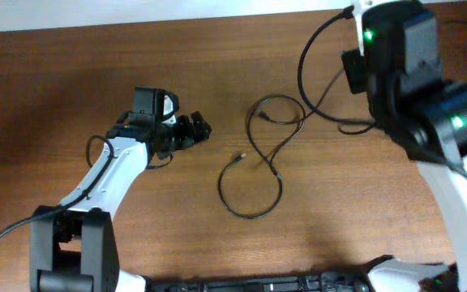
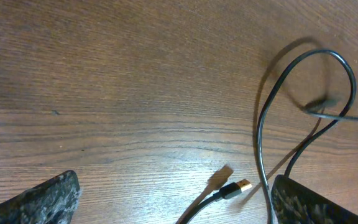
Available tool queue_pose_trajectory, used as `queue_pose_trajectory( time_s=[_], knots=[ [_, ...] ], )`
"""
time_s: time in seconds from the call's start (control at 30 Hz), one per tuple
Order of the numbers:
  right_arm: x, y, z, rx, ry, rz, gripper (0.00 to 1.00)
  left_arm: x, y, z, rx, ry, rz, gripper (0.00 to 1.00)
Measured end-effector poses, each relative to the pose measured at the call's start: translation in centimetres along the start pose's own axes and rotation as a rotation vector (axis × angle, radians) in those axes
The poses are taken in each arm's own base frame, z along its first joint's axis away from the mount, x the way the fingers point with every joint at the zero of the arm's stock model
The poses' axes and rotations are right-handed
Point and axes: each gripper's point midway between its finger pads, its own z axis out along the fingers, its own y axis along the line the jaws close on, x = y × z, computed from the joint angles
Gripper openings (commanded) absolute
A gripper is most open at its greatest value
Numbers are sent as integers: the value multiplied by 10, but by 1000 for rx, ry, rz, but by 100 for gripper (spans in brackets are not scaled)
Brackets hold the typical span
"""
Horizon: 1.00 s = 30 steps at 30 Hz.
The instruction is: Untangle cables
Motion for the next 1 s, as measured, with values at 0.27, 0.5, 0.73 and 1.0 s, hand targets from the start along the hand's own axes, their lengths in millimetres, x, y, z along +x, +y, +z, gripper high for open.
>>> queue_pose_trajectory(
  time_s=[0.27, 0.5, 0.73, 1.0],
  knots=[
    [121, 55, 173, -105, 598, 210, 4, 0, 0, 0, 0, 0, 0, 99],
    [209, 114, 240, -70, 911, 375, 20, 0, 0, 0, 0, 0, 0, 99],
    [273, 139, 243, 16, 1056, 553, 43, 0, 0, 0, 0, 1, 0, 99],
    [269, 154, 255, -83, 941, 653, 4, 0, 0, 0, 0, 0, 0, 99]
  ],
)
